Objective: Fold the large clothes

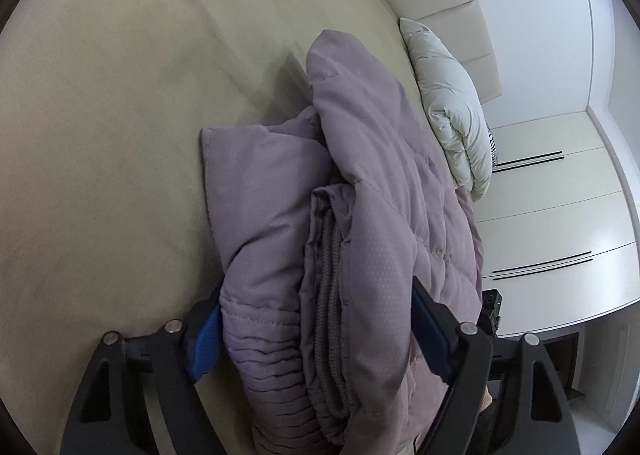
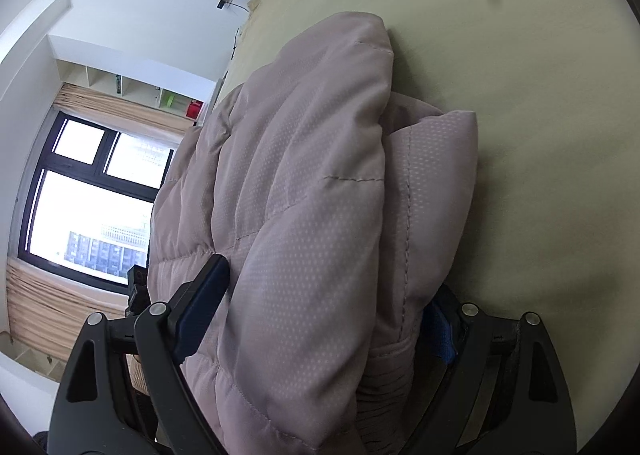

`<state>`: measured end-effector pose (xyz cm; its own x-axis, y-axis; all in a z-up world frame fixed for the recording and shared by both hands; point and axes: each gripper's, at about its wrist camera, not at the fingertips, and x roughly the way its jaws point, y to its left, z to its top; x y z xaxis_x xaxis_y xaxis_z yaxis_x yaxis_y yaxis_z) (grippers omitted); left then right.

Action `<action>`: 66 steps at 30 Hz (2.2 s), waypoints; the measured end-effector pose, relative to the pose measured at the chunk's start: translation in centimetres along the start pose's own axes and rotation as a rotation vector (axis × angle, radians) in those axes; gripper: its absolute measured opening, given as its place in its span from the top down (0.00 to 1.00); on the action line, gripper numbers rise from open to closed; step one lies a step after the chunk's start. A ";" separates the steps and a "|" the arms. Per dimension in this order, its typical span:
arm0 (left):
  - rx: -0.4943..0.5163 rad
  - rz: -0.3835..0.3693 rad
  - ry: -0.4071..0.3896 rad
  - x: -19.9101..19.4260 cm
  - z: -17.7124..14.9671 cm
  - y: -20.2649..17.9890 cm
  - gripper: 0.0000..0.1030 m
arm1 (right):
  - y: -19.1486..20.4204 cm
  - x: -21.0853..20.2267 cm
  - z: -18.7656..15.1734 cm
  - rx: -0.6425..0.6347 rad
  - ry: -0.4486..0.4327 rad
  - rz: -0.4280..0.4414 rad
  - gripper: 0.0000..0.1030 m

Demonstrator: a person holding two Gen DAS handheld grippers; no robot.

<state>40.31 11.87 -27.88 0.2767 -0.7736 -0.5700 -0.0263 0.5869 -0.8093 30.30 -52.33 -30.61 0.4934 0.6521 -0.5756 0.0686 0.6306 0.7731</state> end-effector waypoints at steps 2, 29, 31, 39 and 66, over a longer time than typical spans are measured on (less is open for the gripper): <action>-0.010 -0.019 0.011 0.0 0.0 0.4 0.27 | 0.2 0.7 0.4 -0.003 0.004 0.001 0.16; 0.030 -0.055 -0.092 -9.1 -8.0 -5.5 0.69 | 14.7 -2.5 -5.2 -0.193 -0.069 -0.103 0.71; 0.048 -0.052 -0.095 -10.7 -9.3 -6.2 0.68 | 15.9 -2.6 -6.3 -0.200 -0.068 -0.094 0.71; 0.050 0.001 -0.073 -13.8 -14.7 -3.9 0.67 | 16.8 -2.6 -11.3 -0.171 -0.054 -0.046 0.71; 0.417 0.479 -0.491 -22.1 -26.0 -8.4 0.13 | 15.0 -8.7 -21.5 -0.187 -0.361 -0.446 0.49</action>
<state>9.45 17.86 -12.21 0.7196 -0.2789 -0.6359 0.0849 0.9443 -0.3180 8.35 -39.48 -19.71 0.7173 0.1445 -0.6816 0.1988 0.8952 0.3990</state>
